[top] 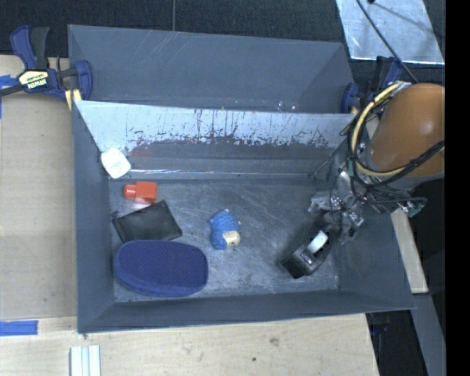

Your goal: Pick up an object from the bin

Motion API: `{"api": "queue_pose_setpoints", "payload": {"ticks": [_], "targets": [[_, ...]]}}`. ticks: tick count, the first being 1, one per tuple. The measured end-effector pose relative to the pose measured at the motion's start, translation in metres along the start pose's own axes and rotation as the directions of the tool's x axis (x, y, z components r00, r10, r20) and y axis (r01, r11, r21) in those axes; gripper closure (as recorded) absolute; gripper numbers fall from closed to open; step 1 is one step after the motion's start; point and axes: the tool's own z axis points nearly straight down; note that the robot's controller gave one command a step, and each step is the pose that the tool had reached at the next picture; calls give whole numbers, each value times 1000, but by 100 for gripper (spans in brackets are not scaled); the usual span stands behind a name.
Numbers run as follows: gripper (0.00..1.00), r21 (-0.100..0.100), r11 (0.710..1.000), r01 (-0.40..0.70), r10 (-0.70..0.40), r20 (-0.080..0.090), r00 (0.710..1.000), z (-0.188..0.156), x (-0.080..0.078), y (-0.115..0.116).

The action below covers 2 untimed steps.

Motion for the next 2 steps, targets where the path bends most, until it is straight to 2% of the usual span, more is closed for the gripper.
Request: {"api": "queue_pose_setpoints", "payload": {"ticks": [1,2], "targets": [[100,-6,1000,-5,5,-3,1000,-29,16,27],[100,2,1000,-8,8,2,1000,-114,20,31]]}}
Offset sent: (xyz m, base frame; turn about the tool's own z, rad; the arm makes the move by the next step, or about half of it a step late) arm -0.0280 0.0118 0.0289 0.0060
